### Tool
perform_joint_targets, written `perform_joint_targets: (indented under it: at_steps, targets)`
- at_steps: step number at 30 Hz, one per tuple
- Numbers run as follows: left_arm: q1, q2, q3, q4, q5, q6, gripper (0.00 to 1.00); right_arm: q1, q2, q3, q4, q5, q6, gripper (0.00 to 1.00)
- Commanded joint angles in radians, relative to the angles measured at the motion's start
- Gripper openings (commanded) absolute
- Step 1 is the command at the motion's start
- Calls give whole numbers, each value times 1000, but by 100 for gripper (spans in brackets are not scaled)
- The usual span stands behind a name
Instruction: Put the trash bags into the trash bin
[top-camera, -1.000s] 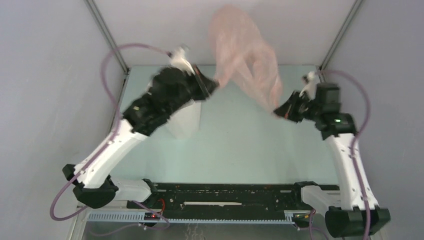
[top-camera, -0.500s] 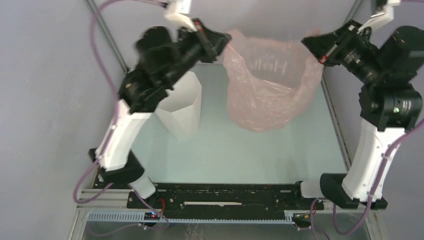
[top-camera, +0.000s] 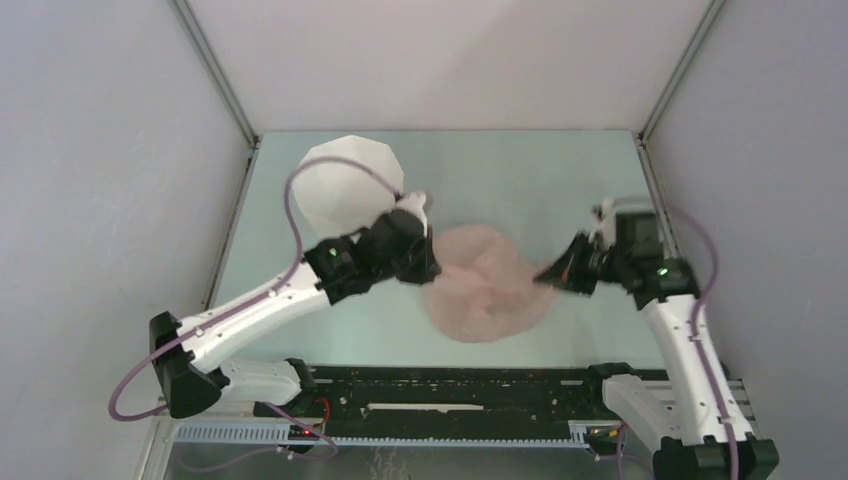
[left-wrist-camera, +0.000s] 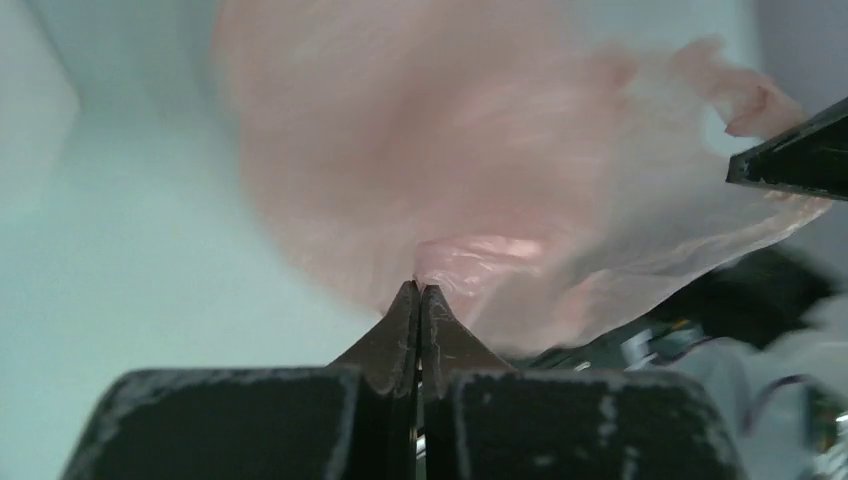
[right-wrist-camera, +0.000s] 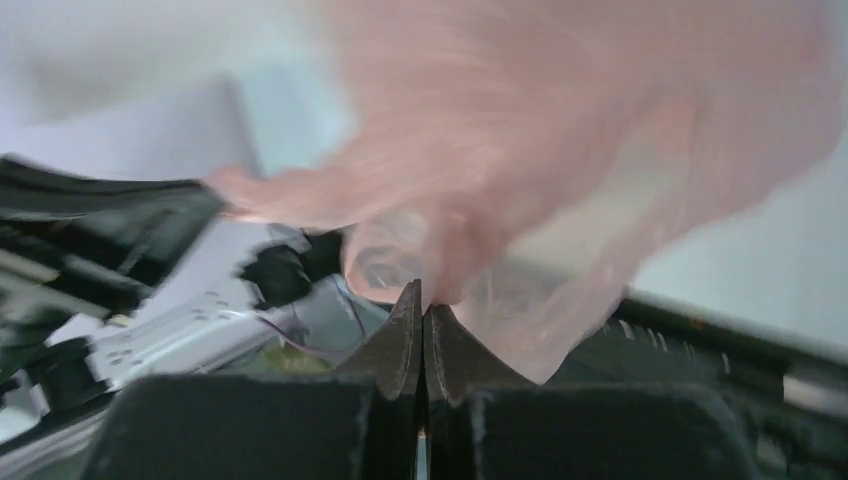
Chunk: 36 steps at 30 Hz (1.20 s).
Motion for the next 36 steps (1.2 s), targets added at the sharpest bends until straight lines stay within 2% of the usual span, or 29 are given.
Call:
perform_joint_targets:
  at_steps: [1, 4, 5, 6, 8, 10, 13, 14, 16, 18, 20, 24, 27, 31, 34, 36]
  targets:
    - [32, 100, 763, -24, -44, 164, 0, -1, 141, 802, -33, -2, -110, 0]
    - [33, 313, 1312, -147, -28, 217, 0, 20, 346, 1332, -241, 45, -186, 0]
    - [32, 356, 1414, -170, -26, 222, 0, 26, 370, 1429, -267, 68, -201, 0]
    - [32, 369, 1441, -179, -29, 227, 0, 28, 365, 1451, -267, 82, -215, 0]
    - [33, 321, 1275, -172, -72, 215, 0, 29, 272, 1270, -179, 120, -233, 0]
    - [40, 227, 934, -166, -113, 118, 0, 23, 137, 927, -90, 132, -215, 0]
    - [21, 82, 418, -54, -19, -10, 0, 23, -21, 407, -58, 60, -159, 0]
    - [-3, 23, 290, -27, -27, -46, 0, 28, -56, 298, -72, 38, -148, 0]
    - [-53, -86, 151, 11, -58, -76, 0, 32, -144, 233, -94, 32, -140, 0]
    - [-79, -152, 132, 3, -94, -70, 0, 31, -196, 294, -84, 55, -146, 0]
    - [-81, -155, 180, -14, -118, -38, 0, 31, -175, 386, -76, 52, -164, 0]
    - [-84, -44, 410, -46, -69, 42, 0, 46, -43, 519, -99, -61, -196, 0]
    - [-110, 23, 547, -42, -46, 49, 0, 96, -38, 560, -59, -62, -173, 0]
    - [-148, 77, 623, -14, -27, 43, 0, 158, -68, 580, 67, -80, -106, 0]
    - [-164, 106, 643, 22, 0, 32, 0, 189, -68, 580, 150, -74, -46, 5]
    - [-168, 130, 666, 27, 19, 27, 0, 214, -62, 580, 191, -69, -25, 12]
